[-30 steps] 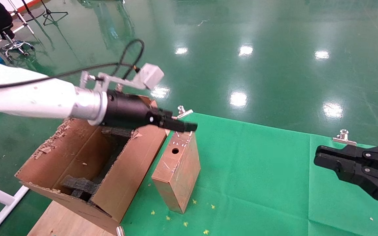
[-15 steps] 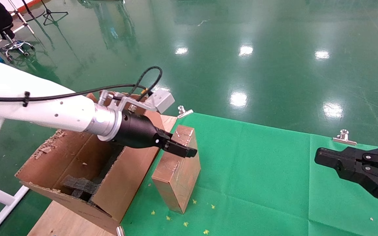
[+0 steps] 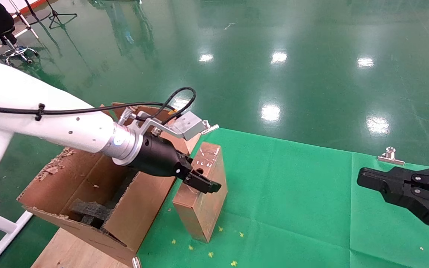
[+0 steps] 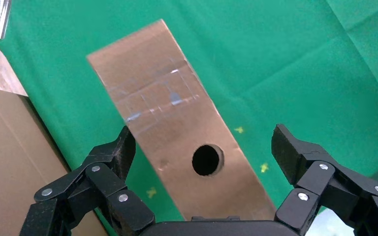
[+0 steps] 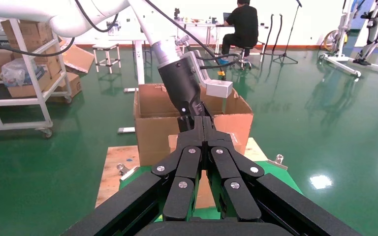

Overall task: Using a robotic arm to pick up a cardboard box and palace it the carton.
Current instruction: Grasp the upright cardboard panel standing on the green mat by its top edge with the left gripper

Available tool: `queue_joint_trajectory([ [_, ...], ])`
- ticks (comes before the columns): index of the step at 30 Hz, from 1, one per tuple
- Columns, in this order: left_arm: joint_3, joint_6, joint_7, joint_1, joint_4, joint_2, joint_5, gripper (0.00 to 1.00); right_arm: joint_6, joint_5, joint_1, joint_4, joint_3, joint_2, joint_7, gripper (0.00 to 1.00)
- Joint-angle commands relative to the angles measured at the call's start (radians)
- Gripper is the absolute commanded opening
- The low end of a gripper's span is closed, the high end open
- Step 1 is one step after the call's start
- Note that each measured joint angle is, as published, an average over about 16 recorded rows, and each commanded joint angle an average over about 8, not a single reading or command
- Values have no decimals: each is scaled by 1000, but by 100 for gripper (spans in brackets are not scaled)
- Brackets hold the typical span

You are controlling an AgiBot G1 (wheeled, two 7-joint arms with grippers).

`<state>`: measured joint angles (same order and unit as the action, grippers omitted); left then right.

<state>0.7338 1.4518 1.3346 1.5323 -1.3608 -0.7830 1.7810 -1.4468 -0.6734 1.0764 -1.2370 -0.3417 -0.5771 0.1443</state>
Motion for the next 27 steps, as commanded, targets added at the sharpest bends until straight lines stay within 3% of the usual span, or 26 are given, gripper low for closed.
queue_joint_trajectory([
  [1, 4, 11, -8, 6, 0, -2, 0, 100, 0, 0, 0, 0, 0, 0, 0, 81],
  [3, 6, 14, -10, 7, 0, -2, 0, 90, 0, 0, 0, 0, 0, 0, 0, 100],
  [9, 6, 15, -9, 8, 1, -2, -1, 18, 0, 0, 0, 0, 0, 0, 0, 100],
  [11, 5, 14, -9, 8, 1, -2, -1, 3, 0, 0, 0, 0, 0, 0, 0, 100],
  [27, 2, 7, -6, 5, 1, -1, -2, 0, 0, 0, 0, 0, 0, 0, 0, 100],
])
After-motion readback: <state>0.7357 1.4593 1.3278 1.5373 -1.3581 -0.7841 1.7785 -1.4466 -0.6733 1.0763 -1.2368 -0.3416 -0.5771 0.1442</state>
